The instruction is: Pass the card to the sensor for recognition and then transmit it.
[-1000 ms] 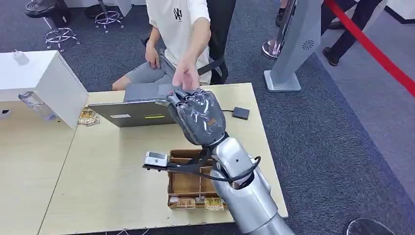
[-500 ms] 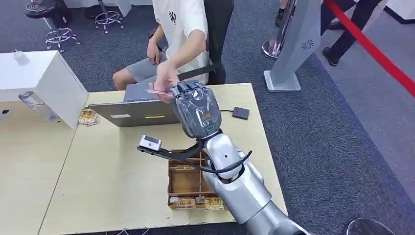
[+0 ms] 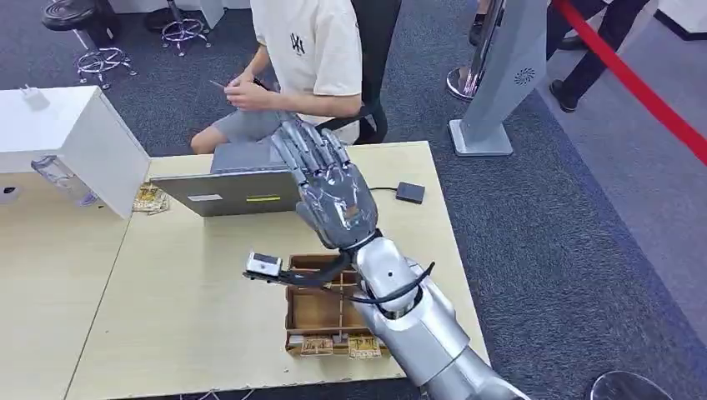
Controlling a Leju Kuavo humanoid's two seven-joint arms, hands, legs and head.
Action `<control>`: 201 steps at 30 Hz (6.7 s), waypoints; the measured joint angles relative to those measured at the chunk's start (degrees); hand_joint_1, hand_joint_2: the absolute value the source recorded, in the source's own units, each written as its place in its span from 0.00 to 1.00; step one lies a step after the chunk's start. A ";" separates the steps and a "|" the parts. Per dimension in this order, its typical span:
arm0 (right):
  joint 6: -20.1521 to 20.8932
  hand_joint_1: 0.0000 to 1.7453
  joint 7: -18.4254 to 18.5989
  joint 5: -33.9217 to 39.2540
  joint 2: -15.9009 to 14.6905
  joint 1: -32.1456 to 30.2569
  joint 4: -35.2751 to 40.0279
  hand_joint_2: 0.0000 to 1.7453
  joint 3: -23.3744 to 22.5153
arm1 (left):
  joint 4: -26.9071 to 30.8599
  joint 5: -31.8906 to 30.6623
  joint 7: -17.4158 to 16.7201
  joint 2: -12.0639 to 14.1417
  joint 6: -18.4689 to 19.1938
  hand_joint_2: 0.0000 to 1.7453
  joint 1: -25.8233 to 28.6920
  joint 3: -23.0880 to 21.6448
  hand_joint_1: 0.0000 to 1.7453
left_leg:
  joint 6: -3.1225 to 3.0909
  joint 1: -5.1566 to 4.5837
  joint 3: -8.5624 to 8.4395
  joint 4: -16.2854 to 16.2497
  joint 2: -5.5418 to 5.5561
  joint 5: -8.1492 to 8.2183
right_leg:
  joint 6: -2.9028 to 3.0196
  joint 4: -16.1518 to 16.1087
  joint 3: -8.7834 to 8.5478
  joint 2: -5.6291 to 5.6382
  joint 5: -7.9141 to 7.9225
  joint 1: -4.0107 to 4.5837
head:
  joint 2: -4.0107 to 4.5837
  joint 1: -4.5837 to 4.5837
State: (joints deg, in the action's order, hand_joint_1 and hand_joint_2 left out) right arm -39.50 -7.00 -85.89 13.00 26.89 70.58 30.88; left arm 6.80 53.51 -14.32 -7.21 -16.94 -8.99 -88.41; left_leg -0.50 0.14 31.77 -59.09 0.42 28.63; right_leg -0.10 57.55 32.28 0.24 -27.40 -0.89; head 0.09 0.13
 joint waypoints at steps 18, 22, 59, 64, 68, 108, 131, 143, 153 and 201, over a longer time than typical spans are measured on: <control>1.73 0.00 -10.85 12.37 0.46 -21.36 24.92 1.00 -4.61 | 0.00 2.56 -0.92 -0.02 -0.92 0.00 0.12 0.00 0.00 | 0.01 0.00 0.02 0.01 -0.02 0.04 | 0.00 -0.02 0.02 0.01 -0.01 0.00 | 0.00 0.02; 1.73 0.00 -10.85 12.37 0.46 -21.36 24.92 1.00 -4.61 | 0.00 2.56 -0.92 -0.02 -0.92 0.00 0.12 0.00 0.00 | 0.01 0.00 0.02 0.01 -0.02 0.04 | 0.00 -0.02 0.02 0.01 -0.01 0.00 | 0.00 0.02; 10.36 0.41 -9.78 3.62 0.02 -29.51 23.60 1.00 -7.82 | 0.00 3.13 -1.24 -0.98 -2.43 0.00 -0.09 0.00 0.00 | 0.02 0.00 0.00 0.01 -0.03 0.02 | 0.00 -0.03 0.00 0.02 0.00 0.00 | 0.00 0.00; 10.64 0.41 -9.61 3.49 -0.07 -29.17 21.81 1.00 -7.80 | 0.00 3.93 -0.76 -0.68 -2.25 0.00 -0.08 0.00 0.00 | 0.02 0.00 0.01 0.01 -0.03 0.02 | 0.00 -0.02 0.00 0.02 0.00 0.00 | 0.00 0.00; 10.71 0.30 -9.61 3.49 -0.07 -29.03 21.13 1.00 -7.80 | 0.00 3.93 -0.76 -0.48 -2.19 0.00 -0.08 0.00 0.00 | 0.02 0.00 0.01 0.01 -0.03 0.02 | 0.00 -0.03 0.01 0.02 0.00 0.00 | 0.00 0.00; 11.85 0.36 -5.15 -1.16 -0.39 -31.93 19.10 1.00 -10.77 | 0.00 7.13 -0.57 0.87 -2.19 0.00 0.06 0.02 0.00 | 0.02 0.00 0.01 0.01 -0.03 0.02 | 0.00 -0.03 0.01 0.02 0.00 0.00 | 0.00 0.00; 10.10 0.38 -4.36 -2.71 -0.37 -31.89 15.08 1.00 -13.53 | 0.00 7.93 -0.41 0.87 -2.08 0.00 0.10 0.00 0.00 | 0.02 0.00 0.01 0.01 -0.03 0.02 | 0.00 -0.03 0.00 0.02 0.00 -0.01 | 0.00 0.00; 9.77 0.37 -4.38 -2.89 -0.13 -30.86 14.92 1.00 -14.29 | 0.00 7.67 -0.41 0.90 -1.75 0.00 0.11 0.00 0.00 | 0.02 0.00 0.01 0.01 -0.03 0.02 | 0.00 -0.03 0.00 0.02 0.00 0.00 | 0.00 0.00; 10.05 0.38 -5.15 -1.34 0.61 -30.38 12.98 1.00 -14.79 | 0.00 7.54 -0.57 0.90 -1.75 0.00 0.12 0.00 0.00 | 0.02 0.00 0.02 0.01 -0.03 0.02 | 0.00 -0.03 0.00 0.02 0.00 0.00 | 0.00 0.00; 10.01 1.00 -5.65 0.24 1.09 -28.96 9.57 1.00 -16.28 | 0.00 7.17 -0.50 0.90 -1.75 0.00 0.16 0.00 0.00 | 0.02 0.00 0.01 0.01 -0.03 0.02 | 0.00 -0.02 0.00 0.02 0.00 -0.01 | 0.00 0.00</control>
State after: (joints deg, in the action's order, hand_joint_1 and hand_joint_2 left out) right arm -29.49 -12.66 -85.65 14.10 -2.07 80.15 14.60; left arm 6.80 60.67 -14.82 -6.32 -18.69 -8.83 -88.41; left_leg -0.48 0.14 31.78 -59.09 0.39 28.65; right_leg -0.10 57.52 32.28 0.26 -27.40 -0.89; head 0.09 0.13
